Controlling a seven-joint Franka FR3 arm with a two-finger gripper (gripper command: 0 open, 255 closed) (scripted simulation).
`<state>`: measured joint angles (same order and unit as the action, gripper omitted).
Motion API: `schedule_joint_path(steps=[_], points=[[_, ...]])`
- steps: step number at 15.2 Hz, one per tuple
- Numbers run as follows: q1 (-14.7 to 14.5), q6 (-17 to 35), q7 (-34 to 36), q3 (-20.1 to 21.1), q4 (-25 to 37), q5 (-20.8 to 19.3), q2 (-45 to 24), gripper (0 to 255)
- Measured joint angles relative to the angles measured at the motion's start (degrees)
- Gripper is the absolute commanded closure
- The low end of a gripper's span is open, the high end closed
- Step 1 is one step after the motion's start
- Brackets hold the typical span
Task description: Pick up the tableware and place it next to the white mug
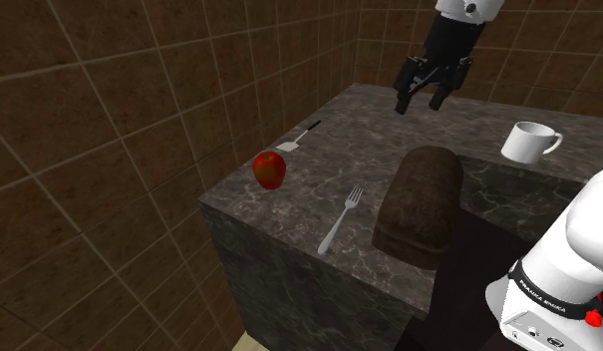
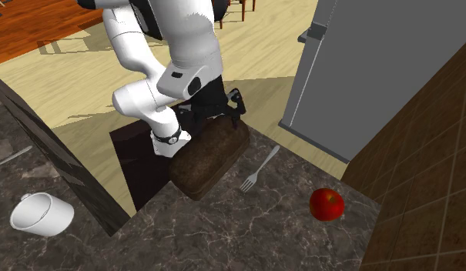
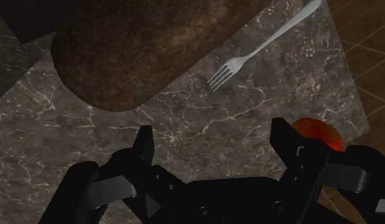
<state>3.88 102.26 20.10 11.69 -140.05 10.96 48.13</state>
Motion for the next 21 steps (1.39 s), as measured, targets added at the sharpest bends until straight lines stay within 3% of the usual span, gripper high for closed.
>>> schedule_joint_path(steps=[6,13,18,21], points=[[4.0,7.8,19.6,11.0,-5.3,4.6,-3.2,0],[11.4,18.6,43.2,25.2,-6.3,7.7,-14.2,0],[19.1,25.6,61.0,35.8,-4.3,6.0,-24.3,0],[21.2,29.0,64.3,38.3,-5.2,4.8,-27.4,0]])
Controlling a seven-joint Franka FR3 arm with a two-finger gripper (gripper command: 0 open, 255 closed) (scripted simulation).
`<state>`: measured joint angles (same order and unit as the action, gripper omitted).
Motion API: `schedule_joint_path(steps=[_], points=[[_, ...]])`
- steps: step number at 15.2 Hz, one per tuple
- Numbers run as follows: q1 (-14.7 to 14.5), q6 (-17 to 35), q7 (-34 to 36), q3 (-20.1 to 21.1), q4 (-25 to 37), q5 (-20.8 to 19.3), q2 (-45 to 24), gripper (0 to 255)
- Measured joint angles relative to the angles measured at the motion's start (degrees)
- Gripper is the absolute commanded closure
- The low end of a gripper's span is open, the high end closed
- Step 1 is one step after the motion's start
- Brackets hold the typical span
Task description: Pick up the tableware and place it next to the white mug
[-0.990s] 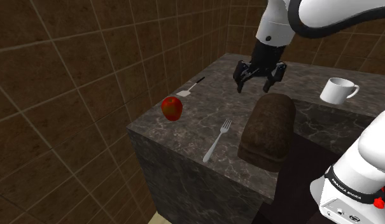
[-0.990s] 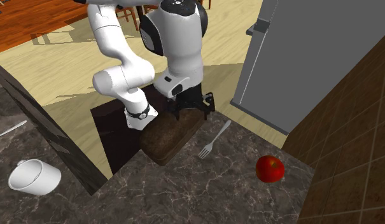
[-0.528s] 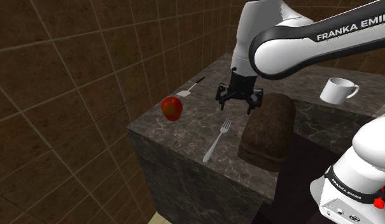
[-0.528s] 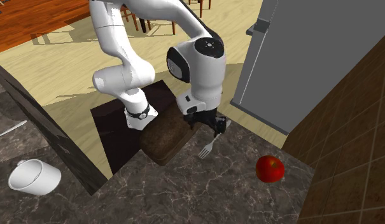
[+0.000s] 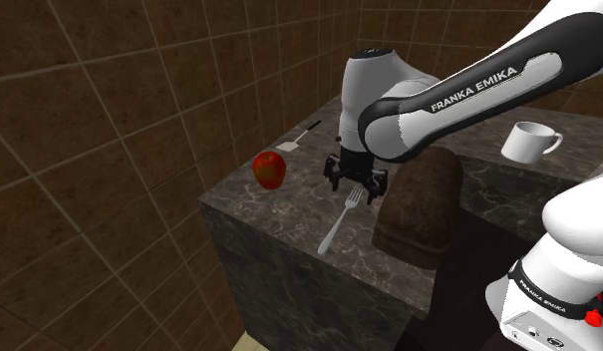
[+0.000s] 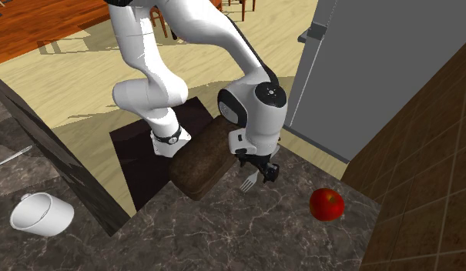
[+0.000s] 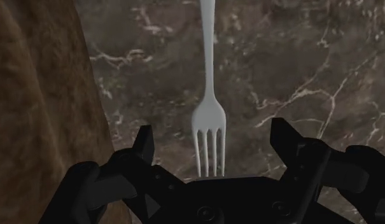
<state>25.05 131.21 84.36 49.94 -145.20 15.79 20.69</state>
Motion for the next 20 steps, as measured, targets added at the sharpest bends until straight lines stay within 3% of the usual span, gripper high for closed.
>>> schedule_joint_path(steps=[5,11,12,20], points=[[2.0,4.5,2.2,2.6,-1.2,-2.1,-3.7,0],[2.3,5.4,2.5,3.1,-1.5,-2.5,-4.4,0],[2.3,5.4,2.5,3.1,-1.5,-2.5,-4.4,255],[2.3,5.2,2.5,3.0,-1.5,-2.4,-4.2,255]])
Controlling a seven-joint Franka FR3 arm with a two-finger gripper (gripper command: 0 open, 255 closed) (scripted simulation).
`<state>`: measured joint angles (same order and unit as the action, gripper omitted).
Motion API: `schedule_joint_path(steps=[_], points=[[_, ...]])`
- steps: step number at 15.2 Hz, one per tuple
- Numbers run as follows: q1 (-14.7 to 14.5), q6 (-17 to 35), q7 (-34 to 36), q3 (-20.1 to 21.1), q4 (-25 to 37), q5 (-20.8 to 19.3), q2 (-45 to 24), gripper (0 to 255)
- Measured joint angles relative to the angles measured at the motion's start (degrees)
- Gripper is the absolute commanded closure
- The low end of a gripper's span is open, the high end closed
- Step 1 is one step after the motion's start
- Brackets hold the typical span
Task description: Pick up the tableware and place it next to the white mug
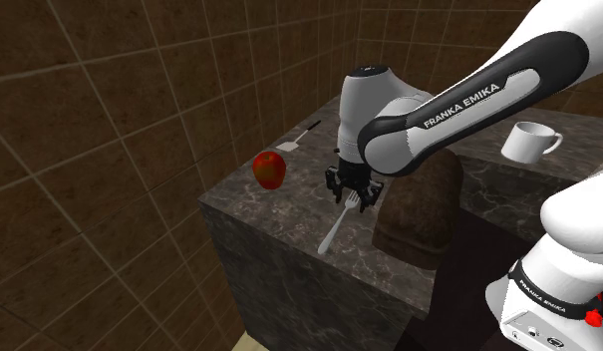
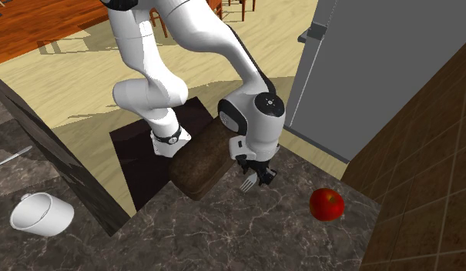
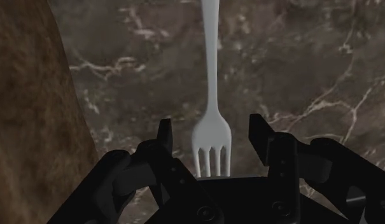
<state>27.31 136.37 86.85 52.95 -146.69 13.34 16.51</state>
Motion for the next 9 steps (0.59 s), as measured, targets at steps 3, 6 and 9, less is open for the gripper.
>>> schedule_joint_path(steps=[3,6,9], points=[[-0.2,-0.7,-0.3,-0.3,0.1,0.3,0.4,255],[-1.0,-2.7,-1.4,-1.7,0.8,1.4,2.2,255],[-1.9,-5.5,-2.2,-2.9,2.0,2.3,4.1,255]])
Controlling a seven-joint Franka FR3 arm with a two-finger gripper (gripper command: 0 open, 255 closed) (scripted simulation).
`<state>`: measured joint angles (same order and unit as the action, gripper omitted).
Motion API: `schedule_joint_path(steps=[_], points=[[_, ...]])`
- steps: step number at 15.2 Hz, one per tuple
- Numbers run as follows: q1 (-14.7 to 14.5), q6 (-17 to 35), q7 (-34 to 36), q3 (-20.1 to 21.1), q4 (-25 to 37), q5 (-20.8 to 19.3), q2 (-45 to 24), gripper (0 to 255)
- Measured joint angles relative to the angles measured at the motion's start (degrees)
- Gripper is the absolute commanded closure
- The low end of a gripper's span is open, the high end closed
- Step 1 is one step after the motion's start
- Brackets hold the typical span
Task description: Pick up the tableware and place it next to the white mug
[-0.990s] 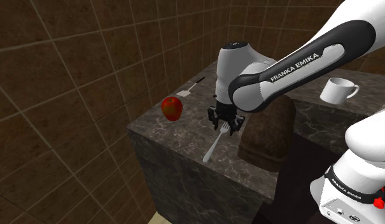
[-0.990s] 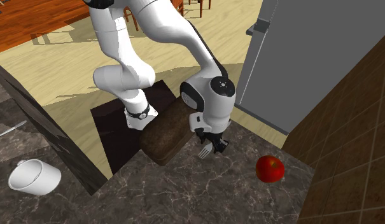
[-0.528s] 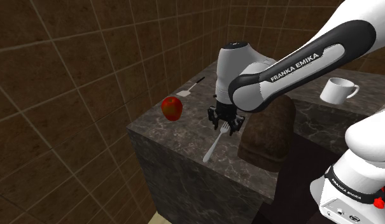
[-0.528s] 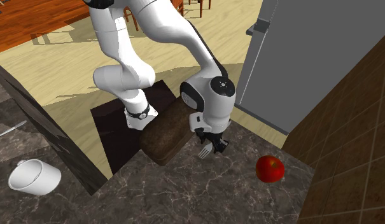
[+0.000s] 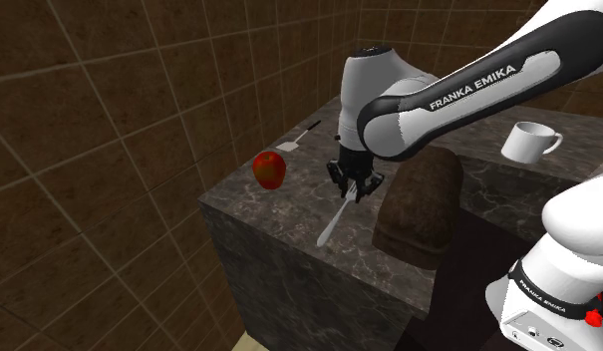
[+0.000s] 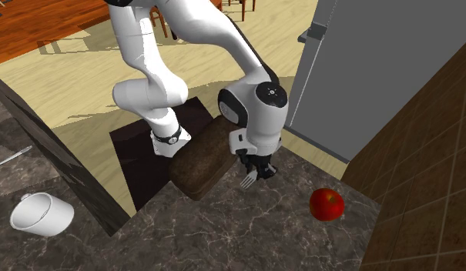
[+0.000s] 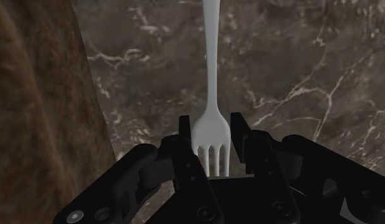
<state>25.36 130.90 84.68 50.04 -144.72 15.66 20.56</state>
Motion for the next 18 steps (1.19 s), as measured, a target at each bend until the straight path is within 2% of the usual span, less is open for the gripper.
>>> schedule_joint_path(steps=[9,18], points=[[-1.9,-8.4,-2.0,-3.9,3.6,1.5,5.1,255],[-2.5,-16.0,-2.9,-6.8,8.4,1.3,7.9,255]])
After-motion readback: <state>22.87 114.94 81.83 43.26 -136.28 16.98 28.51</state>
